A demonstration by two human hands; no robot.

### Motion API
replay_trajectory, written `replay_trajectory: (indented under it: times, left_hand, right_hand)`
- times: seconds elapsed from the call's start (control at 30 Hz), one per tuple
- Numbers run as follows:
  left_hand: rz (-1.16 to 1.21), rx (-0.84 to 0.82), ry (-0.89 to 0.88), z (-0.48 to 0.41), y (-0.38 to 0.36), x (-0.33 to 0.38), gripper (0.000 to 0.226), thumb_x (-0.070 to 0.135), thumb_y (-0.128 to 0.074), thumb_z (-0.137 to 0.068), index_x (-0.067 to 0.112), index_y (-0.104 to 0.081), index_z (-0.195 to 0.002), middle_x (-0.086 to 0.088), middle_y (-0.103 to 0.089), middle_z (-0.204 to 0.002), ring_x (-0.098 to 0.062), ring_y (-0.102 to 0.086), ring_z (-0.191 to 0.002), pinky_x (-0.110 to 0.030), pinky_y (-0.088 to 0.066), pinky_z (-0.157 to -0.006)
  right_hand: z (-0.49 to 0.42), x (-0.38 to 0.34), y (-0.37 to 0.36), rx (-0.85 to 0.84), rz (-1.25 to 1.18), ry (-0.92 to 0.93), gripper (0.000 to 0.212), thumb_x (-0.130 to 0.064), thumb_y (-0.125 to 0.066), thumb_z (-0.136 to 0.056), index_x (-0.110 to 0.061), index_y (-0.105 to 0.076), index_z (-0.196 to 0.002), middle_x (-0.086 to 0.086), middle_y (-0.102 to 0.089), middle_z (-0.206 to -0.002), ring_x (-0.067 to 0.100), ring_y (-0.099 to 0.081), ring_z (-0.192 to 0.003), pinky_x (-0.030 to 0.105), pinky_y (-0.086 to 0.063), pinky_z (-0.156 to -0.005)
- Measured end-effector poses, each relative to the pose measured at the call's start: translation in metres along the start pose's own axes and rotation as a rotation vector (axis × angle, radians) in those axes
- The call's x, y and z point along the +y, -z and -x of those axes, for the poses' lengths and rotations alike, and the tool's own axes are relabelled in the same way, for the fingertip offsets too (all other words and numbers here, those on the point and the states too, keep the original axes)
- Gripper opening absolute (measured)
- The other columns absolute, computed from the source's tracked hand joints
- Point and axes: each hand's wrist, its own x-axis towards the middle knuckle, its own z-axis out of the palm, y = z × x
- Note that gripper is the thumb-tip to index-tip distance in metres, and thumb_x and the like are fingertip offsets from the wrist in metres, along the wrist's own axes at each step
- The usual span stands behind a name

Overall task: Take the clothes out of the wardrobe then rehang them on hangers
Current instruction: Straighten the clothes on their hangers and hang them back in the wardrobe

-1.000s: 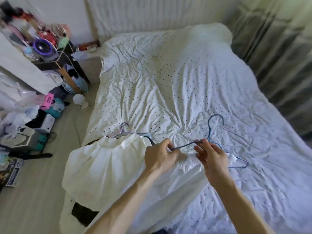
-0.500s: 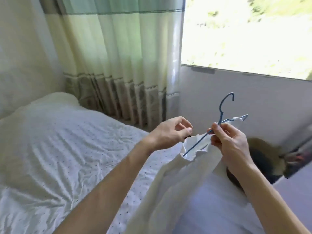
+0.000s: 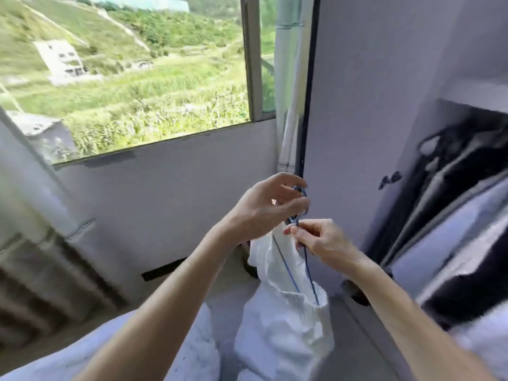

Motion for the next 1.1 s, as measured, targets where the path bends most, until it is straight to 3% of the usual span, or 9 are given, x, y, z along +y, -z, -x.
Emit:
replay_trajectory:
  times: [0.17,0.27,0.4,0.57,0.7,0.83,0.93,1.0,1.1]
  left_hand:
    - [-0.445,-0.137,-0.245,-0.047,-0.042,0.008,0.012,0.047,-0.065,-0.091,0.035,-0.065,-0.094,0.011,-0.066,-0.082,-0.003,-0.060,-0.075,-0.018,-0.047,-0.072]
    - [-0.450,-0.274,-0.360,-0.071,-0.075,0.014,0.033,0.047,-0.059,-0.095,0.019,-0.067,-0.080,0.005,-0.057,-0.081,-0.005,-0.053,-0.073,-0.015,-0.039,-0.067]
    - [-0.478,-0.417,-0.482,-0.084,-0.133,0.021,0.048,0.034,-0.049,-0.103,0.026,-0.040,-0.057,-0.003,-0.049,-0.082,0.011,-0.045,-0.075,-0.021,-0.040,-0.072]
    - [-0.448,-0.545,-0.576,-0.098,-0.190,0.026,0.046,0.026,-0.050,-0.104,0.000,-0.048,-0.065,-0.019,-0.057,-0.080,0.021,-0.041,-0.078,-0.016,-0.029,-0.070]
    - [-0.422,-0.619,-0.537,-0.112,-0.231,0.034,0.052,0.031,-0.048,-0.104,-0.004,-0.045,-0.065,-0.023,-0.055,-0.083,0.004,-0.046,-0.069,-0.021,-0.032,-0.062]
    - [-0.399,-0.679,-0.465,-0.118,-0.277,0.049,0.053,0.040,-0.045,-0.103,0.008,-0.037,-0.061,-0.006,-0.046,-0.072,-0.005,-0.043,-0.053,-0.027,-0.032,-0.059]
    - [-0.365,-0.744,-0.476,-0.111,-0.306,0.062,0.052,0.039,-0.044,-0.103,0.008,-0.030,-0.063,-0.011,-0.039,-0.071,-0.014,-0.035,-0.056,-0.031,-0.032,-0.059]
    - [-0.346,-0.792,-0.495,-0.106,-0.322,0.070,0.054,0.038,-0.043,-0.104,-0.001,-0.035,-0.067,-0.012,-0.040,-0.071,-0.022,-0.038,-0.061,-0.030,-0.033,-0.060]
    - [-0.318,-0.807,-0.541,-0.097,-0.343,0.080,0.054,0.032,-0.043,-0.105,0.002,-0.031,-0.062,-0.009,-0.033,-0.059,-0.013,-0.030,-0.047,-0.027,-0.030,-0.050]
  right_hand:
    - [0.033,0.018,0.039,0.174,0.121,-0.108,0.024,-0.033,-0.060,-0.098,-0.020,-0.076,-0.087,-0.003,-0.067,-0.068,0.016,-0.061,-0.066,0.036,-0.052,-0.074]
    - [0.066,0.033,0.057,0.253,0.166,-0.175,0.026,-0.031,-0.060,-0.098,-0.013,-0.074,-0.086,-0.002,-0.068,-0.070,0.023,-0.065,-0.074,0.047,-0.054,-0.083]
    - [0.110,0.047,0.074,0.395,0.207,-0.280,0.023,-0.042,-0.059,-0.096,-0.028,-0.074,-0.086,-0.007,-0.071,-0.075,0.017,-0.066,-0.072,0.038,-0.053,-0.075]
    - [0.180,0.081,0.092,0.592,0.360,-0.448,0.014,-0.059,-0.060,-0.085,-0.048,-0.066,-0.090,-0.023,-0.069,-0.092,-0.002,-0.062,-0.077,0.017,-0.048,-0.073]
    - [0.250,0.103,0.098,0.559,0.560,-0.638,0.051,-0.074,-0.045,-0.080,-0.034,-0.070,-0.098,-0.019,-0.067,-0.093,-0.003,-0.057,-0.085,0.025,-0.049,-0.084]
    - [0.298,0.103,0.100,0.591,0.618,-0.745,0.043,-0.067,-0.051,-0.086,-0.033,-0.067,-0.108,-0.018,-0.062,-0.091,-0.002,-0.051,-0.079,0.021,-0.043,-0.077]
    - [0.326,0.095,0.101,0.576,0.445,-0.828,0.056,-0.075,-0.056,-0.074,-0.025,-0.064,-0.098,-0.008,-0.062,-0.080,0.000,-0.051,-0.068,0.026,-0.049,-0.073]
    - [0.340,0.091,0.100,0.479,0.414,-0.891,0.052,-0.073,-0.063,-0.068,-0.028,-0.064,-0.093,-0.013,-0.065,-0.082,-0.004,-0.055,-0.070,0.014,-0.046,-0.067]
    - [0.353,0.094,0.097,0.403,0.584,-0.985,0.041,-0.058,-0.060,-0.082,-0.021,-0.049,-0.068,-0.010,-0.055,-0.068,-0.001,-0.046,-0.057,0.017,-0.036,-0.052]
